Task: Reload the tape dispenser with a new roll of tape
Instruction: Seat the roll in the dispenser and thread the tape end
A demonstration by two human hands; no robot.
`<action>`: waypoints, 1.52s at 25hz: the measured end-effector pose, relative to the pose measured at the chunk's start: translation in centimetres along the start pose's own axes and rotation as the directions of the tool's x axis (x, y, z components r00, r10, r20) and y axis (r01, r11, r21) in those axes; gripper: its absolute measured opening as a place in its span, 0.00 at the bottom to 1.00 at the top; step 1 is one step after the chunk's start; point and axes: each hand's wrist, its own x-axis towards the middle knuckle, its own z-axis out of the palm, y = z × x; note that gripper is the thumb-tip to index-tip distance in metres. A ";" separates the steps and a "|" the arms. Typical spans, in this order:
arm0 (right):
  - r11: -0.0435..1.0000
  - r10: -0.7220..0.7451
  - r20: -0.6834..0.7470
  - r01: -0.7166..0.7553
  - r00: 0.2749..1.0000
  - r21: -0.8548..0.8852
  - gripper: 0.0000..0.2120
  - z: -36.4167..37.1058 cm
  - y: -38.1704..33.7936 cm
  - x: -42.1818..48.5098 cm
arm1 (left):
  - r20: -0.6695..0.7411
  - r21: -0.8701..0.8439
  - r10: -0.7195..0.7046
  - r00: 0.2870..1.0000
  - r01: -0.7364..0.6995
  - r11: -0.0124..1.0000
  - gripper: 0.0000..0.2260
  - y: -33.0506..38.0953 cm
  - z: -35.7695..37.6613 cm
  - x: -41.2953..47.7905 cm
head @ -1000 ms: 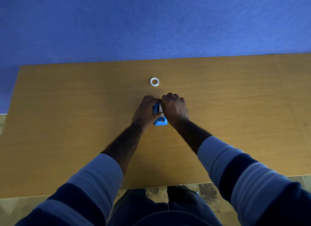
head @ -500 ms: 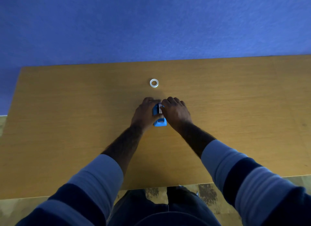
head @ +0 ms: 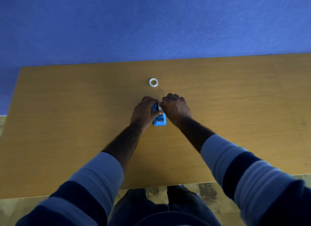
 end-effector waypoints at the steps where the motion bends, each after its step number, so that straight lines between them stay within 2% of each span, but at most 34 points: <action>1: 1.000 -0.005 0.010 0.005 1.000 -0.002 0.07 0.0 0.0 -0.3 | 0.006 0.003 0.002 1.000 -0.002 1.000 0.19 0.0 0.0 0.1; 6: 1.000 0.003 0.025 -0.003 1.000 0.026 0.05 0.3 0.2 -1.3 | 0.032 0.006 0.013 0.999 -0.013 1.000 0.20 -0.2 0.1 0.0; 10: 1.000 -0.001 0.040 0.001 0.999 -0.003 0.07 -0.1 0.2 -0.6 | 0.050 0.040 0.000 0.999 -0.002 0.999 0.24 -0.1 0.2 -0.1; 17: 1.000 0.008 0.078 -0.007 0.997 -0.009 0.11 -0.3 0.1 1.2 | 0.024 0.054 0.026 0.999 -0.027 0.998 0.22 0.1 -0.1 -0.4; 22: 1.000 0.005 0.107 -0.008 0.994 0.027 0.09 -0.4 0.1 1.2 | -0.008 0.023 0.029 1.000 -0.029 0.999 0.19 0.0 0.1 -0.6; 27: 0.997 -0.059 0.045 0.056 0.997 0.056 0.05 -0.8 -0.3 -0.2 | 0.041 0.053 0.041 0.998 -0.043 0.998 0.19 -0.2 -0.4 0.2; 30: 0.996 -0.084 0.063 0.081 0.995 0.039 0.04 -1.0 -0.4 -0.1 | 0.046 0.053 0.035 0.998 -0.037 0.998 0.19 -0.2 -0.3 0.3; 32: 0.997 -0.066 0.086 0.063 0.994 0.036 0.02 -1.0 -0.4 0.6 | 0.033 0.024 0.030 0.999 -0.031 0.999 0.18 0.0 -0.3 0.1; 38: 0.992 0.029 0.144 -0.046 0.989 0.113 0.06 -0.3 -0.2 2.0 | 0.029 0.020 -0.002 1.000 0.001 1.000 0.21 0.2 -0.2 0.0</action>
